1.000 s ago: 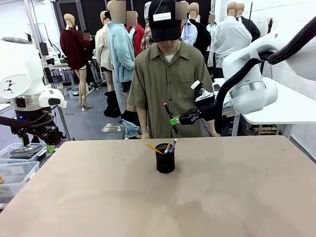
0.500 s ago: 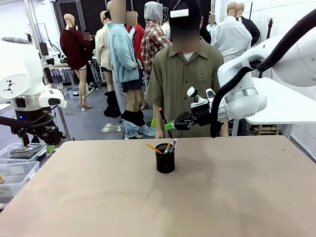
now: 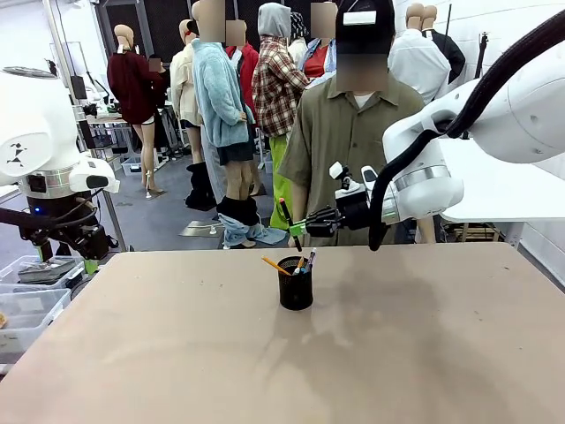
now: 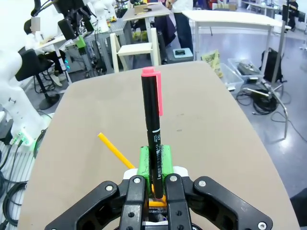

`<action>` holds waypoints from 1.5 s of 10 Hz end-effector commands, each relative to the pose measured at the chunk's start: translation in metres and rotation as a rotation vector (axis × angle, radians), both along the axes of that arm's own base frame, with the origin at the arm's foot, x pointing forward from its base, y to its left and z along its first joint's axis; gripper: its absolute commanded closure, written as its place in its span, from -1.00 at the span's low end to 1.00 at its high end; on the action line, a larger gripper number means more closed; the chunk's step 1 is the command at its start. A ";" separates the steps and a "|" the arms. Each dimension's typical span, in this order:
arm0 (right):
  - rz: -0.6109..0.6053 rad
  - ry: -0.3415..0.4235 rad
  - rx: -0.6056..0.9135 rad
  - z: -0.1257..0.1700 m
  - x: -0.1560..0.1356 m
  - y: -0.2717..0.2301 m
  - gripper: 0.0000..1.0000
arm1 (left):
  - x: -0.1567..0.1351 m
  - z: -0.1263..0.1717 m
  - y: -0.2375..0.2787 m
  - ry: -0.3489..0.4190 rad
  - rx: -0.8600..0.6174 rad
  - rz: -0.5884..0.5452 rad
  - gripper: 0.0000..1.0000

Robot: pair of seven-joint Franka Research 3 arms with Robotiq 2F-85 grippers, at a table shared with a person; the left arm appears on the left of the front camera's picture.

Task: Place the pens into the pen holder.
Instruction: Pick up a writing instrument from the table and place it into the Pen holder.

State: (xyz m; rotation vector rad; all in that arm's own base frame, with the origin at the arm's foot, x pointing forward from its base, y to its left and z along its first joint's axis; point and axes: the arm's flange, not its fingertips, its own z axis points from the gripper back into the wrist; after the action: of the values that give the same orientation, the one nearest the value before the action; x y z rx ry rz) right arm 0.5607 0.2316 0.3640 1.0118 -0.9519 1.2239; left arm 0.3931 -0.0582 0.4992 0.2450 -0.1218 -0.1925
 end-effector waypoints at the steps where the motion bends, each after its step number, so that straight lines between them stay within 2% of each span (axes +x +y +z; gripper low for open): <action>1: 0.034 -0.011 0.008 -0.004 0.008 0.002 1.00 | -0.001 0.001 0.000 -0.001 0.020 0.012 -0.92; 8: 0.072 0.070 -0.019 -0.031 0.020 0.010 1.00 | -0.001 0.001 0.000 -0.001 0.020 0.012 -0.92; 13: 0.088 0.068 -0.048 -0.038 0.020 0.010 1.00 | -0.001 0.001 0.000 -0.001 0.020 0.012 -0.92; 14: 0.091 0.067 -0.053 -0.037 0.020 0.011 0.79 | -0.001 0.001 0.000 -0.001 0.020 0.012 -0.92; 15: 0.088 0.063 -0.054 -0.037 0.019 0.010 0.43 | -0.001 0.001 0.000 -0.001 0.020 0.012 -0.92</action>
State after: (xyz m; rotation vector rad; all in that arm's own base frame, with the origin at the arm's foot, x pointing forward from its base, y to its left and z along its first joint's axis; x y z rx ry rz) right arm 0.5718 0.2390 0.3247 1.0506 -0.8530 1.2774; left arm 0.3931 -0.0582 0.4992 0.2451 -0.1217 -0.1925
